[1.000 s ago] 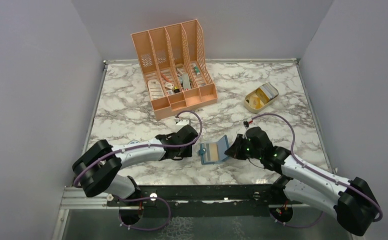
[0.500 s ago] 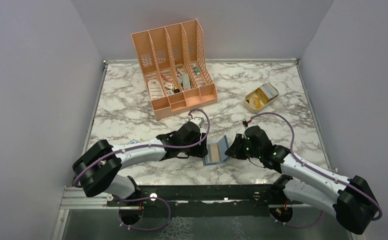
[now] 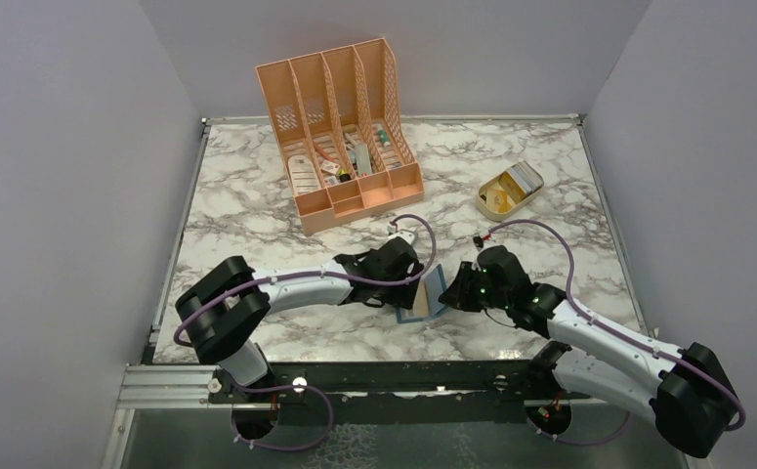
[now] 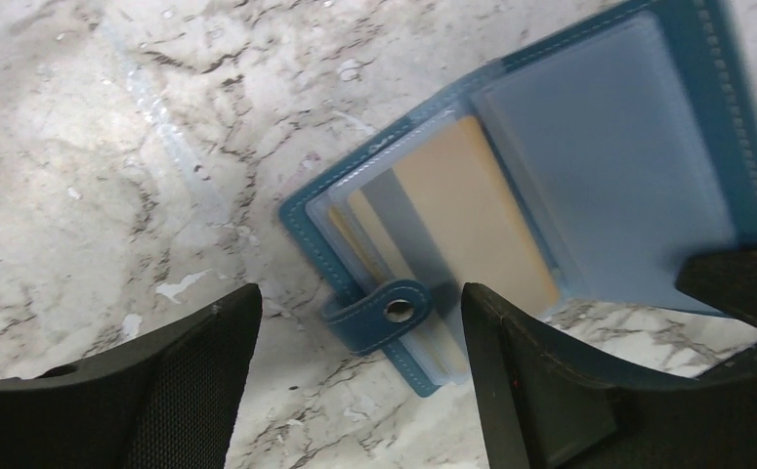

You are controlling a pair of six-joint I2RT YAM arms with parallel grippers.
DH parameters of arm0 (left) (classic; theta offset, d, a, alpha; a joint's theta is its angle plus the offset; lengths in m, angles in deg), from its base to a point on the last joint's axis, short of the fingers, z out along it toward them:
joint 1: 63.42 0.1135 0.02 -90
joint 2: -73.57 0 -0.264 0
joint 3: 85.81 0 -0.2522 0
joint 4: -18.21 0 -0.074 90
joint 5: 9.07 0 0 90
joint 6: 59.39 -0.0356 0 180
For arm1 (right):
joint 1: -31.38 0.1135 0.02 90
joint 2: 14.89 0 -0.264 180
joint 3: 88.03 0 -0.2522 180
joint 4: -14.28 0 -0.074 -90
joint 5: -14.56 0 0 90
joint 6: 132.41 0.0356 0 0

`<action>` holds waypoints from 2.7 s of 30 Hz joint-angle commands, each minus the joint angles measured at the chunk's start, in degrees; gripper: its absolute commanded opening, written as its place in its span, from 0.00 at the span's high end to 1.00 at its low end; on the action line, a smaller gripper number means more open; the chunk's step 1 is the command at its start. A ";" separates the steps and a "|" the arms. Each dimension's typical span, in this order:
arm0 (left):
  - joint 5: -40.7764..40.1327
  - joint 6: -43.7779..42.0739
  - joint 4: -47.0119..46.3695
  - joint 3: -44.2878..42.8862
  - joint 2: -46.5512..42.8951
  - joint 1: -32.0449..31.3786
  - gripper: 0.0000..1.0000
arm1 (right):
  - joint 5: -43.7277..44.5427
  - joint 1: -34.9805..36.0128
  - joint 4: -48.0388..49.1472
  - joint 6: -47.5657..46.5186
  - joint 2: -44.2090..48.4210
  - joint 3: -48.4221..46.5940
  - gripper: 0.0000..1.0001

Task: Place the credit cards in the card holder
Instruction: Close the card holder at the center of the board.

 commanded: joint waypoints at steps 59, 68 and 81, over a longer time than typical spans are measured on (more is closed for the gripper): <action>0.34 10.94 -4.42 8.42 -9.93 -0.23 0.83 | -10.89 0.39 14.29 -3.46 -25.54 -8.32 0.74; 7.03 13.52 -8.60 7.25 -8.79 -0.14 0.78 | -7.27 2.30 11.01 -3.90 -30.10 -8.85 0.79; 6.11 11.66 -3.47 4.20 -10.13 4.76 0.64 | -7.26 2.40 11.57 -2.91 -20.78 -7.54 0.79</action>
